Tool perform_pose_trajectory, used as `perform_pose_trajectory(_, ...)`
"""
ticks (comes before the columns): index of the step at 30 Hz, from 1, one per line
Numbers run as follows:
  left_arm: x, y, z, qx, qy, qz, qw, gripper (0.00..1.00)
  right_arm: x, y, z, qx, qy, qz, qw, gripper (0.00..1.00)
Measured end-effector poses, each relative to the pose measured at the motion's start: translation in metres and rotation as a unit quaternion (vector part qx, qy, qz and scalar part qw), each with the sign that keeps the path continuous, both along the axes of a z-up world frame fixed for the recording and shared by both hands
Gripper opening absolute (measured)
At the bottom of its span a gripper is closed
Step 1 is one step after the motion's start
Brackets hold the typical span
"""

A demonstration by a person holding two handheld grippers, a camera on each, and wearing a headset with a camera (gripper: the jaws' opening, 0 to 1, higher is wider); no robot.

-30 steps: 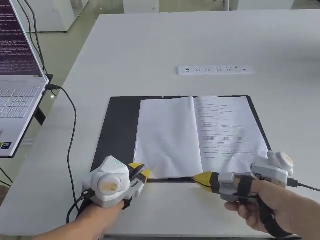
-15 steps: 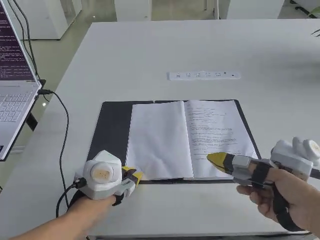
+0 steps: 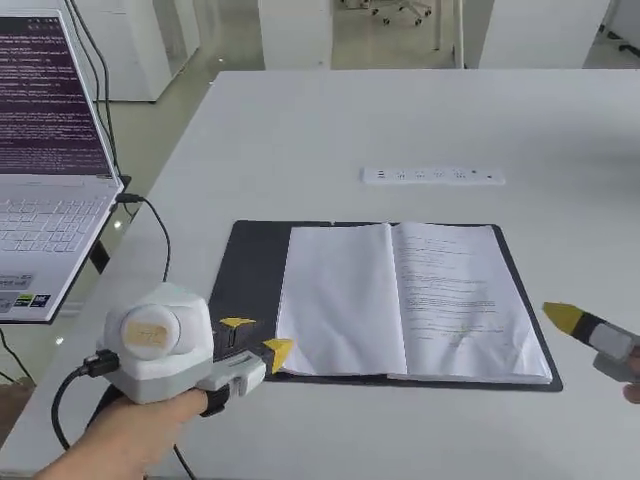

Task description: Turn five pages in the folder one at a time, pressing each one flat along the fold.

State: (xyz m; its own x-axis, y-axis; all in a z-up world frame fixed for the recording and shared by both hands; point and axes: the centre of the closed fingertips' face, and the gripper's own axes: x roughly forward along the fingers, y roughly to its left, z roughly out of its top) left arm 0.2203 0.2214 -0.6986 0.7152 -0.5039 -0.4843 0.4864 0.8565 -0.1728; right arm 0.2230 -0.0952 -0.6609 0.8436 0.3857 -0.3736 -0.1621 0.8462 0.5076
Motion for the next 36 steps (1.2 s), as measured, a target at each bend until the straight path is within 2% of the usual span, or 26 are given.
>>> perform_pose_trajectory(4, -0.01, 0.007, 0.009, -0.004, 0.009, 0.013, 0.9999, 0.37, -0.007, -0.012, 0.004, -0.039, -0.008, -0.003, 0.9992, 0.22)
perform_pose_trajectory(6, -0.014, 0.01, 0.012, -0.004, 0.014, 0.022, 0.9996, 0.4, -0.01, -0.014, 0.004, -0.052, -0.011, 0.003, 0.9986, 0.25)
perform_pose_trajectory(8, -0.018, 0.011, 0.015, -0.001, 0.017, 0.021, 0.9996, 0.41, -0.014, -0.015, 0.002, -0.054, -0.007, 0.002, 0.9985, 0.28)
perform_pose_trajectory(12, -0.023, 0.012, 0.024, 0.004, 0.011, 0.026, 0.9996, 0.44, -0.022, -0.016, 0.0, -0.074, -0.009, 0.007, 0.9972, 0.32)
perform_pose_trajectory(17, -0.025, 0.015, 0.035, -0.013, 0.003, 0.043, 0.999, 0.5, -0.034, -0.019, -0.007, -0.075, -0.002, 0.003, 0.9972, 0.34)
perform_pose_trajectory(21, -0.026, 0.02, 0.034, -0.003, 0.002, 0.045, 0.999, 0.54, -0.039, -0.023, -0.014, -0.079, 0.006, 0.001, 0.9969, 0.35)
perform_pose_trajectory(25, -0.025, 0.022, 0.031, 0.005, 0.005, 0.045, 0.9989, 0.55, -0.037, -0.026, -0.013, -0.083, 0.004, -0.003, 0.9965, 0.37)
perform_pose_trajectory(36, -0.018, 0.004, 0.03, 0.015, 0.004, 0.027, 0.9995, 0.59, -0.032, -0.029, -0.02, -0.1, 0.014, 0.013, 0.9948, 0.39)
